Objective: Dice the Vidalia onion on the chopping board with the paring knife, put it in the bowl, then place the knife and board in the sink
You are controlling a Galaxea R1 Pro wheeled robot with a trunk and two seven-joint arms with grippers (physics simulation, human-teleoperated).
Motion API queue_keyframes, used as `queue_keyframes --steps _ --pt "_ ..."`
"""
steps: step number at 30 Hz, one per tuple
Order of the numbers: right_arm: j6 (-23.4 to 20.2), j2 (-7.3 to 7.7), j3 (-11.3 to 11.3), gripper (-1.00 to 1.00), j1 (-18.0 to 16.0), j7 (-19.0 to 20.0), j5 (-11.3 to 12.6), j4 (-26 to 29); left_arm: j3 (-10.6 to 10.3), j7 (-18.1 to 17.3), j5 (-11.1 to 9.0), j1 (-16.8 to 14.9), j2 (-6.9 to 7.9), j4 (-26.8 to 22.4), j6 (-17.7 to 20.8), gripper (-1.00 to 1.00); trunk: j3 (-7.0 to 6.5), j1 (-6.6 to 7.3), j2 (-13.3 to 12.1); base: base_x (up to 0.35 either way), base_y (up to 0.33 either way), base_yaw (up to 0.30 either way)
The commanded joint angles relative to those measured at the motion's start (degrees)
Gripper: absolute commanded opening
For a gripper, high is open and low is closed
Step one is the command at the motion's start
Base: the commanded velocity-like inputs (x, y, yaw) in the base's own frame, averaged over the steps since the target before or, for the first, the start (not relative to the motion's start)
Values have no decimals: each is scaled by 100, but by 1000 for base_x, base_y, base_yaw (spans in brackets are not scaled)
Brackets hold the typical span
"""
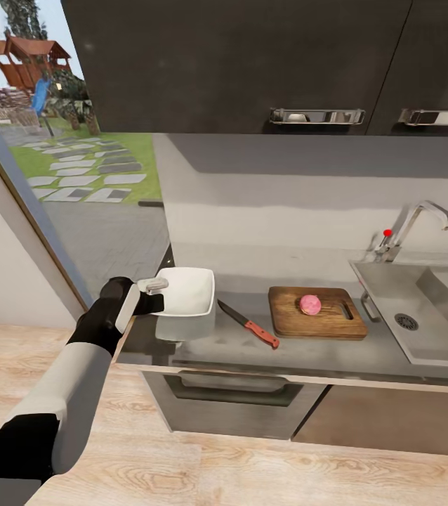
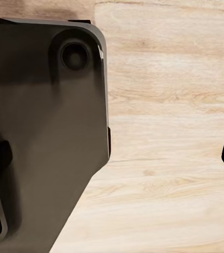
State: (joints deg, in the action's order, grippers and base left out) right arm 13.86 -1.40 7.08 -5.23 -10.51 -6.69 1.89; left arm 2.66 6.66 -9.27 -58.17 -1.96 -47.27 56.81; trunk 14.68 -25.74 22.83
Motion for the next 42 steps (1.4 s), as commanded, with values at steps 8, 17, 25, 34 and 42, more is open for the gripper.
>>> queue_keyframes --steps 8,17,25,34,42 --pt "19 8 54 100 -4 -22 -76 -5 15 55 -40 -1 -6 85 23 -100 12 -4 8 0 0 0" --pt "20 8 55 100 -4 -22 -78 -5 15 55 -40 -1 -15 147 23 -100 12 -4 8 0 0 0" --pt "20 8 52 100 -4 -22 -78 -4 15 55 -40 0 -15 141 23 -100 12 -4 8 0 0 0" --pt "20 8 52 100 -4 -22 -78 -4 18 55 -40 1 -15 60 23 100 12 -4 8 0 0 0" --pt "20 5 51 100 -4 -22 -78 -3 22 55 -40 -1 -15 44 23 100 12 -4 8 0 0 0"
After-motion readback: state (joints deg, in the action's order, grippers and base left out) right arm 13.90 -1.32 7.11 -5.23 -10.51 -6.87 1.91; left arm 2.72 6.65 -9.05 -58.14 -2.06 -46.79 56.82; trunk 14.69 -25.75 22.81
